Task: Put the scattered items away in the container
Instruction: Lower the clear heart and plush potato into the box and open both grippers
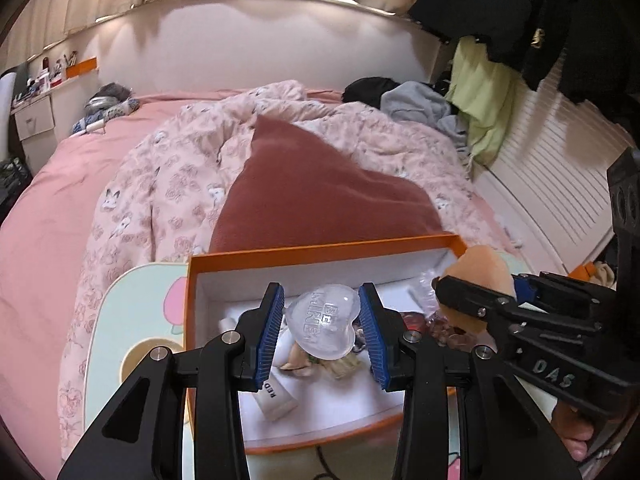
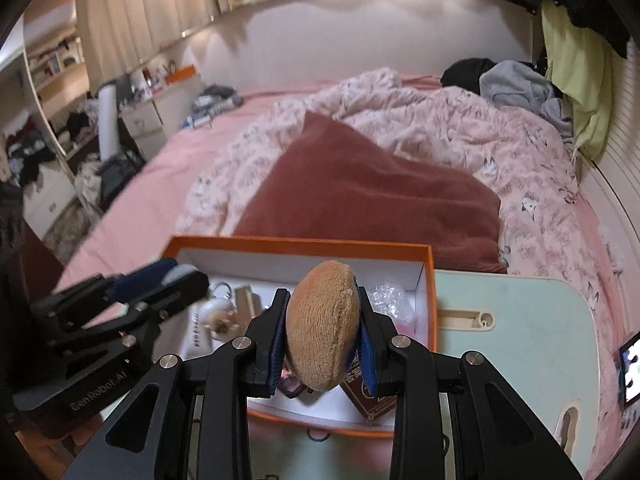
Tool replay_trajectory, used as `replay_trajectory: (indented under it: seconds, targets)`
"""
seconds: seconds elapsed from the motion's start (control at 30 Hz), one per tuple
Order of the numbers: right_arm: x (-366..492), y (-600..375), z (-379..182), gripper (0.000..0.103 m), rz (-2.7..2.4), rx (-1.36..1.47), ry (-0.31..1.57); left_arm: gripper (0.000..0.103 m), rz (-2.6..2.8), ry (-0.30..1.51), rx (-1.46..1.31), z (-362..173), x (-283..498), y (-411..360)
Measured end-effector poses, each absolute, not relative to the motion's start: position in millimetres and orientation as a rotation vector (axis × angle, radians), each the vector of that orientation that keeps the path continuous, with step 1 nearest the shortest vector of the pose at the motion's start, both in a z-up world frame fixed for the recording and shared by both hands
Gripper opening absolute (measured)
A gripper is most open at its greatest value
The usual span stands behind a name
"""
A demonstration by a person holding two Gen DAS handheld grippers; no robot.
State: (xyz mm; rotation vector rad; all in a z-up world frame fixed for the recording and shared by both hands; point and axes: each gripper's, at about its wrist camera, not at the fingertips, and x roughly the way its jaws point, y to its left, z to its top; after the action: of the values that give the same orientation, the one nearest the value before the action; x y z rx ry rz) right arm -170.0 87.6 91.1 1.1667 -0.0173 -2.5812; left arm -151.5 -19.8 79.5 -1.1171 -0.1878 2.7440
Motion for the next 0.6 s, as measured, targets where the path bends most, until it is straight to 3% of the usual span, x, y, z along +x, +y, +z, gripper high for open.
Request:
replay_trajectory:
  seconds: [0.43, 0.5, 0.53, 0.6]
  targets:
    - [-183.5, 74.6, 71.1, 0.032, -2.599, 1.288, 0.062, 0.040, 2.769, -0.148, -1.182, 68.9, -163.2, -25.5]
    - [-182.5, 74.4, 71.3, 0.044, -2.634, 1.275, 0.077, 0.045, 2.772, -0.120, -1.184, 68.0, -163.5, -21.9]
    - [-181.3, 75.9, 72.0, 0.060, -2.660, 1.255, 0.063, 0.049, 2.791, -0.114, -1.194, 68.0, -163.4, -21.4]
    - [-179.5, 78.7, 73.5, 0.065, -2.714, 1.227, 0.046, 0.069, 2.840, -0.124, -1.161, 70.9, -160.2, -24.9]
